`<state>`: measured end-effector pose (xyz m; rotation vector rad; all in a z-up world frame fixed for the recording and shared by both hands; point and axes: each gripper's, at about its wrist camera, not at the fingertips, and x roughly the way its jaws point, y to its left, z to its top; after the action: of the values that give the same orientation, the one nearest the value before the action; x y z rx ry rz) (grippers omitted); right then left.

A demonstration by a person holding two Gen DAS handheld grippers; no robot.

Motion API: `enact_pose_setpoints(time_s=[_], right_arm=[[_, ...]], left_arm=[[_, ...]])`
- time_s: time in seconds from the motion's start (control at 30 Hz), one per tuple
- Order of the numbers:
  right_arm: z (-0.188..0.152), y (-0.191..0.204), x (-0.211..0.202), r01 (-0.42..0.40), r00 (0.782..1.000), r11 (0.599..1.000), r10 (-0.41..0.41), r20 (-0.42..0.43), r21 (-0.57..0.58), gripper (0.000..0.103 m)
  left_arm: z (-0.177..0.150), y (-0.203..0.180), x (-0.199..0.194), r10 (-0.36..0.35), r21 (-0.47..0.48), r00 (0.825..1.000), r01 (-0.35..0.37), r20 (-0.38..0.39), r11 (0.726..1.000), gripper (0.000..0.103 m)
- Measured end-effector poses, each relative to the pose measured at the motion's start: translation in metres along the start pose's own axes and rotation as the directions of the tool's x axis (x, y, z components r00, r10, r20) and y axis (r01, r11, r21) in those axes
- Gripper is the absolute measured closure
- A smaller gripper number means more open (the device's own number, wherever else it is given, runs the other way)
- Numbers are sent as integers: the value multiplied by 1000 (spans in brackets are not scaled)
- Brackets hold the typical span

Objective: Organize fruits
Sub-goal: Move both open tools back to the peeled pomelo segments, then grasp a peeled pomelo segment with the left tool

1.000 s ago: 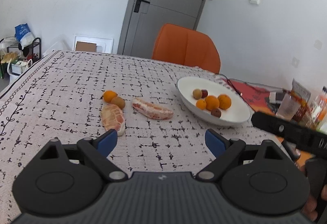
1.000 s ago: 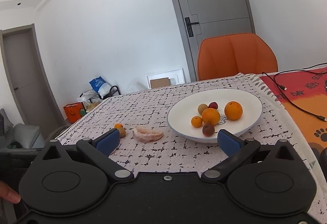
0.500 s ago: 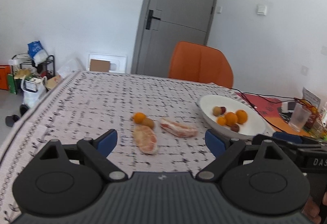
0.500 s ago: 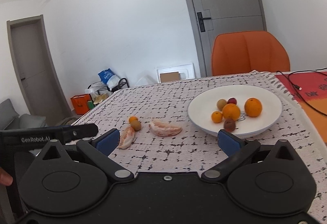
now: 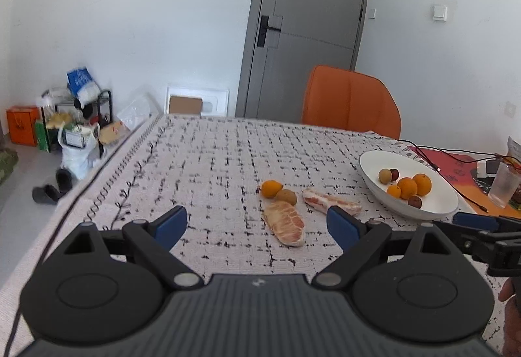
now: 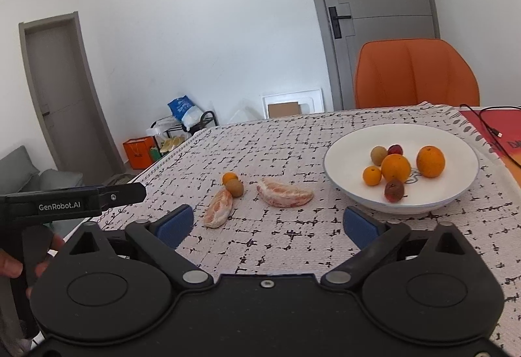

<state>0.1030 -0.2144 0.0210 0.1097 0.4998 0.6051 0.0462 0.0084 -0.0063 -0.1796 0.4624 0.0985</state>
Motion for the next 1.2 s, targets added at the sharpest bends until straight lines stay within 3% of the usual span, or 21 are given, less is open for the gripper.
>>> enact_pose_setpoints(time_s=[0.33, 0.7, 1.2], right_arm=[[3, -2, 25, -8, 999, 1000, 7, -49, -6, 26], [11, 0, 58, -15, 995, 999, 12, -102, -35, 40], [12, -10, 79, 6, 991, 1000, -8, -137, -16, 45]], left_arm=[[-1, 8, 25, -53, -4, 995, 53, -86, 999, 15], [-2, 9, 55, -84, -25, 987, 81, -138, 996, 27], [1, -8, 100, -106, -6, 972, 108, -212, 994, 38]])
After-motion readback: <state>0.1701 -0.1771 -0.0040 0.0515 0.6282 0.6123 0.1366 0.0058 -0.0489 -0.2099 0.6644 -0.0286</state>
